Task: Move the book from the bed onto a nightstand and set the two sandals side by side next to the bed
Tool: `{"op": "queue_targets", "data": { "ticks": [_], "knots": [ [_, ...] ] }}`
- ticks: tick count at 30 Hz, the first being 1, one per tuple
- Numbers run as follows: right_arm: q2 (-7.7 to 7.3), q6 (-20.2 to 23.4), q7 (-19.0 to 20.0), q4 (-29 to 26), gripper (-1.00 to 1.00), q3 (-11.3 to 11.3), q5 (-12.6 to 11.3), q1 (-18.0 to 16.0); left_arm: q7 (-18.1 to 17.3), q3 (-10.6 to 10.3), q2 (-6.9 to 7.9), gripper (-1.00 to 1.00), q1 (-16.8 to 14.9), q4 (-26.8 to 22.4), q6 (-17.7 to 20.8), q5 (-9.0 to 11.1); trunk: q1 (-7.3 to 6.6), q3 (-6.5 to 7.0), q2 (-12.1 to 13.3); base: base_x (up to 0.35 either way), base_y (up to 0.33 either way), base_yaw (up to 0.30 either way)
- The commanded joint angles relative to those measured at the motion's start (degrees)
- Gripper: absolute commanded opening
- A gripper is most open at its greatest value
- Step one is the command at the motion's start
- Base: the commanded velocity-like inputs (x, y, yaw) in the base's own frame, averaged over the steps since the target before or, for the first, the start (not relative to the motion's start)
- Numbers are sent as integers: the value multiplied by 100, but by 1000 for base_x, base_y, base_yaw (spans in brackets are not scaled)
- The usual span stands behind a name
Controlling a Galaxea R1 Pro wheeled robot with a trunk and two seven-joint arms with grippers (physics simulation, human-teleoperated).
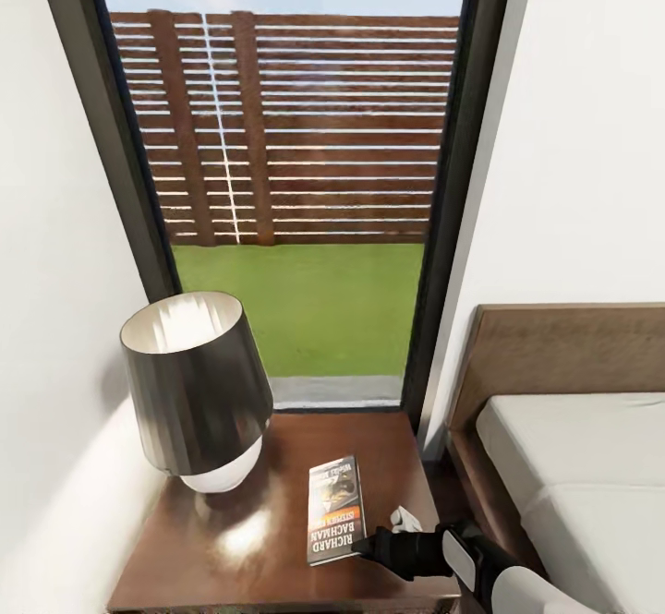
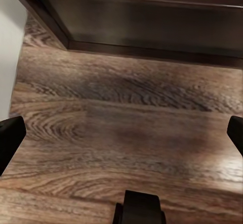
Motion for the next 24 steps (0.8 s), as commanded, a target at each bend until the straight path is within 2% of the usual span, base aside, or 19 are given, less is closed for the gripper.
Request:
{"op": "queue_targets", "data": {
  "ticks": [1, 12, 24],
  "knots": [
    [3, 60, -15, -6, -100, -27, -52, -2, 37, -50, 3, 100, -1, -6, -11, 13, 22, -24, -44, 0, 0, 0],
    [8, 60, -11, -7, -100, -27, -53, -2, 37, -53, 4, 100, -1, -8, -12, 13, 263, -221, -485, 0, 0, 0],
    [43, 139, -26, -6, -100, -36, -62, -99, 37, -53, 7, 100, -1, -14, -12, 13, 263, -221, -485, 0, 0, 0]
  ]
}}
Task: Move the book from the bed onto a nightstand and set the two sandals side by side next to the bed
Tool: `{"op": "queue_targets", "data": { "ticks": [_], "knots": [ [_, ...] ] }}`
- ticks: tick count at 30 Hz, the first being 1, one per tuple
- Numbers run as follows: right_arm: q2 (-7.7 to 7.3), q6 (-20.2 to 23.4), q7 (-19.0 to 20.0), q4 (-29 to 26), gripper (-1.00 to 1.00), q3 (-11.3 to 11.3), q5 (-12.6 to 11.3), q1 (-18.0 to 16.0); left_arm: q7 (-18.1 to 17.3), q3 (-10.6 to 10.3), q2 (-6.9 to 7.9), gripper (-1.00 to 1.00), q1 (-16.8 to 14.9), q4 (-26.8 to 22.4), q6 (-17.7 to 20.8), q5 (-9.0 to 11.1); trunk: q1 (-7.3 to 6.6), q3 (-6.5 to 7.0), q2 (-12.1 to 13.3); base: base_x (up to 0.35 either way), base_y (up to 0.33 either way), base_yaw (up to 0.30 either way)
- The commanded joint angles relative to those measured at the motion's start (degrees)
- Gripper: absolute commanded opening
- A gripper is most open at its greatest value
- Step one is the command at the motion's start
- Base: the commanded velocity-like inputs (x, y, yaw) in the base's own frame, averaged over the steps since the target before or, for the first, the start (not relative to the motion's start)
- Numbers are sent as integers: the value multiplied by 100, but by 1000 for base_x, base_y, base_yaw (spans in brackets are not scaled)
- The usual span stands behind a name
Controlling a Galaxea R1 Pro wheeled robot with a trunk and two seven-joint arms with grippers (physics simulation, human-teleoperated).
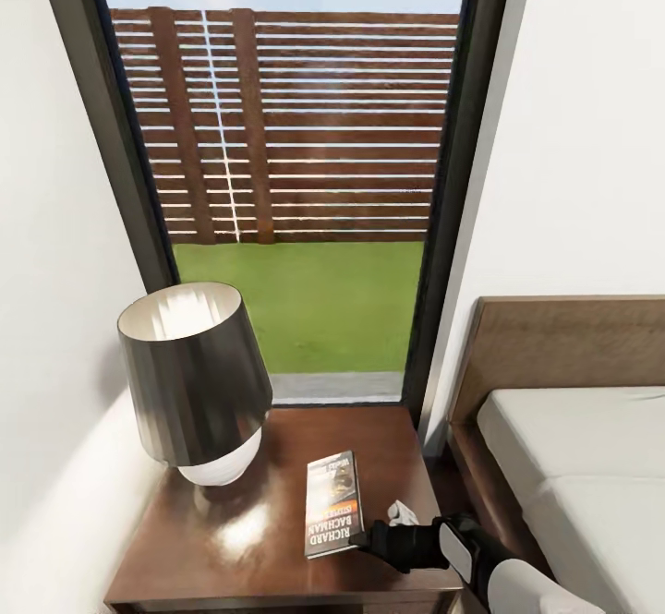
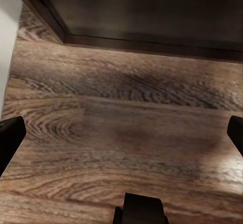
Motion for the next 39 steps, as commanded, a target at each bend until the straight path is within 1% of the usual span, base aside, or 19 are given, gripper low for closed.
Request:
{"op": "queue_targets", "data": {
  "ticks": [1, 6, 12, 28, 35, 39],
  "knots": [
    [4, 98, -18, -5, -100, -19, -38, -33, 37, -47, 3, 100, -1, -6, -11, 13, -1, -5, -2, 0, 0, 0],
    [4, 271, -34, -1, -100, -33, -44, -204, 37, -48, 1, 100, -1, -7, -11, 13, -1, -5, -2, 0, 0, 0],
    [5, 338, -63, 3, -100, -41, -50, -298, 37, -48, 2, 100, -1, -7, -11, 13, -1, -5, -2, 0, 0, 0],
    [-16, 374, -98, 35, -100, -59, -60, -333, 37, -49, -5, 100, -1, -7, -11, 10, 350, -293, -644, 0, 0, 0],
    [-33, 378, -122, 42, -100, -63, -105, -334, 37, -49, -5, 100, -1, -7, -11, 1, 350, -293, -644, 0, 0, 0],
    [-29, 377, -234, 42, -100, -65, -124, -335, 46, -47, 0, 100, -6, -18, -15, -1, 350, -293, -644, 0, 0, 0]
  ]
}}
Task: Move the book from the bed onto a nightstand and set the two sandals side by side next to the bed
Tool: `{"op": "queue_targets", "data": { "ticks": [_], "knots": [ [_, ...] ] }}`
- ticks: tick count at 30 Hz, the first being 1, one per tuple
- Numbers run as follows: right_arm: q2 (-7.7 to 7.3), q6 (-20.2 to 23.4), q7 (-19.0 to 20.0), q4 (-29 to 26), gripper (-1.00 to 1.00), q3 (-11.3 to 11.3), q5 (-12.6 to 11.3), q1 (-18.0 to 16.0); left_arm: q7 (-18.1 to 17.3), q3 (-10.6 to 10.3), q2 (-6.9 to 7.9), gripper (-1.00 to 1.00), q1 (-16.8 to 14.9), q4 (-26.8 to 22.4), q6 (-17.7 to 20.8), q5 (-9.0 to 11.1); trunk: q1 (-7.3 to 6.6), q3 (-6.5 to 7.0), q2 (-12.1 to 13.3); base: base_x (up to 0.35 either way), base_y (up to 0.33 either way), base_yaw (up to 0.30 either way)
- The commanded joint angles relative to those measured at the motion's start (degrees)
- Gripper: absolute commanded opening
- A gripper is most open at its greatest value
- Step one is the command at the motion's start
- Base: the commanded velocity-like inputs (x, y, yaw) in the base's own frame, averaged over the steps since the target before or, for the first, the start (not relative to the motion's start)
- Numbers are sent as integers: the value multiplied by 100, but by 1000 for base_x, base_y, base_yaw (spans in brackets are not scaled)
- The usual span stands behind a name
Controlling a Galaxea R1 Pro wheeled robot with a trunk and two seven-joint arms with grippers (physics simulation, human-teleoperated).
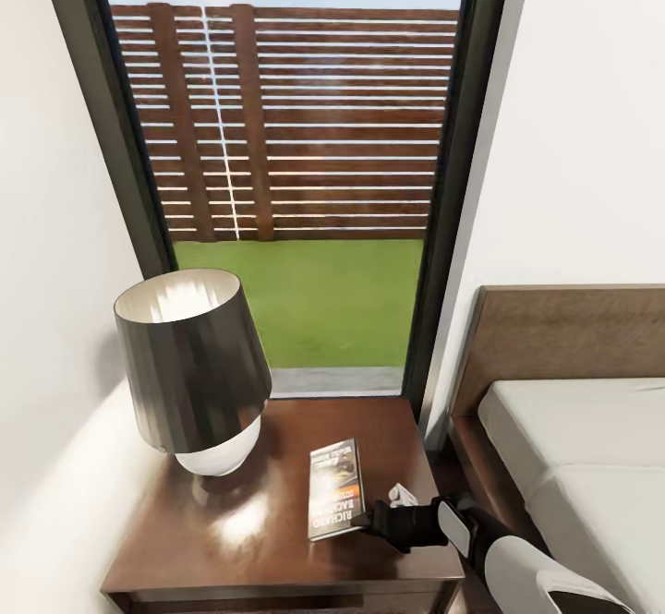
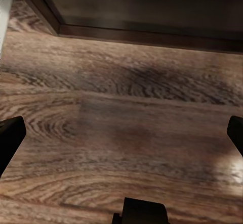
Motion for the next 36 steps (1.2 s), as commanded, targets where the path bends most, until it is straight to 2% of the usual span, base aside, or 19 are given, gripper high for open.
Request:
{"op": "queue_targets", "data": {
  "ticks": [1, 25, 30, 36],
  "knots": [
    [3, 55, -53, -7, -100, -24, -55, -1, 46, -47, 3, 100, -2, -11, -12, 12, -1, -5, -2, 0, 0, 0],
    [16, 53, -203, -29, -100, -80, -62, -10, 45, -33, 15, 100, -13, -107, -25, 16, -1, -5, -2, 0, 0, 0],
    [21, 51, -204, -30, -100, -80, -62, -10, 46, -32, 16, 100, 2, -435, -11, 20, -1, -5, -2, 0, 0, 0],
    [28, 50, -205, -30, -100, -81, -62, -10, 56, -29, 45, 100, 99, -1234, 50, 25, -1, -5, -2, 0, 0, 0]
  ]
}}
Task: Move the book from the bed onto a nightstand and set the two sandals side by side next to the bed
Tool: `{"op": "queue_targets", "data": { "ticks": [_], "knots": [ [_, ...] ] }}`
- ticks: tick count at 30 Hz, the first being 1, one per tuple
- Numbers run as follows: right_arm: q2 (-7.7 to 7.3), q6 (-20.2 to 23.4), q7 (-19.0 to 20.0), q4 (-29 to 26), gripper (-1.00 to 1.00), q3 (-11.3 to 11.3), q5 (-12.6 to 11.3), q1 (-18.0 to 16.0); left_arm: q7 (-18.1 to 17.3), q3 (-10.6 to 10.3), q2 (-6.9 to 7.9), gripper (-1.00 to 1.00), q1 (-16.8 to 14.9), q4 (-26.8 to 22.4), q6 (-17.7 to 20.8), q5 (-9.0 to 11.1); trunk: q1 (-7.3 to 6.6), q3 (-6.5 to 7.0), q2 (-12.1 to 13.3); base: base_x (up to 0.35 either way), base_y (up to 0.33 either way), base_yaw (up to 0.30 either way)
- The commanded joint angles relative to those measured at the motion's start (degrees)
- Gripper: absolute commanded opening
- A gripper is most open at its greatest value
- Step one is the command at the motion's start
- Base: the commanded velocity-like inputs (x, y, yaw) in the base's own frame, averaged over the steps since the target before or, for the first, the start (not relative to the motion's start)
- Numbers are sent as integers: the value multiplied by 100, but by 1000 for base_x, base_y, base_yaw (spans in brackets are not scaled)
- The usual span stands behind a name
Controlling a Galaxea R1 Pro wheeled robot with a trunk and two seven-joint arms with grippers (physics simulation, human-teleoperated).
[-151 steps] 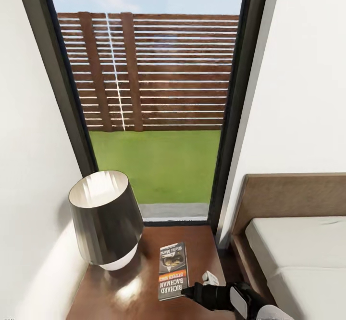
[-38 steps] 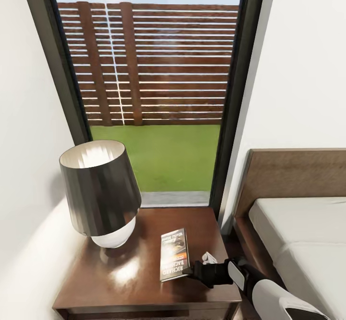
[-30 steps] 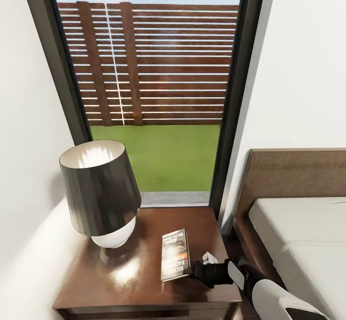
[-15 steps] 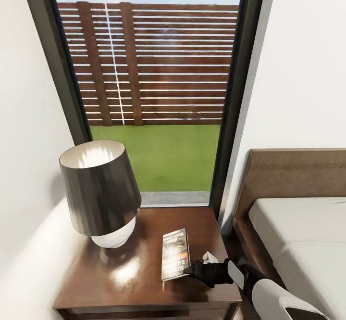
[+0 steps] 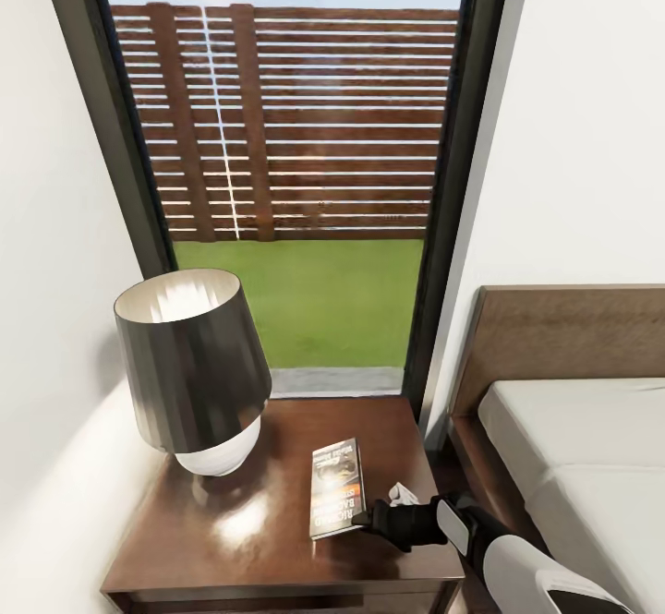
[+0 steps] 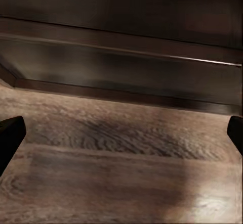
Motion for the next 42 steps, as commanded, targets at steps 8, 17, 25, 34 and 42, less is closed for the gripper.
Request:
{"op": "queue_targets", "data": {
  "ticks": [8, 17, 25, 34, 42],
  "knots": [
    [4, 52, -25, -6, -100, -13, -56, -1, 182, -40, 29, 100, 311, -728, 288, 14, -1, -5, -2, 0, 0, 0],
    [-1, 53, -25, -6, -100, -13, -56, -1, 879, -73, 36, 100, 454, -1203, 450, -8, -1, -5, -2, 0, 0, 0],
    [-9, 52, -25, -6, -100, -13, -56, -1, 1119, -82, 37, 100, 477, -1242, 577, -3, -1, -5, -2, 0, 0, 0],
    [-18, 52, -25, -7, -100, -13, -56, -1, 1196, -85, 37, 100, 485, -1254, 705, 14, -1, -5, -2, 0, 0, 0],
    [-26, 52, -25, -13, -100, -13, -60, -1, 1221, -85, 43, 100, 491, -1245, 728, 31, 131, -113, -243, 0, 0, 0]
  ]
}}
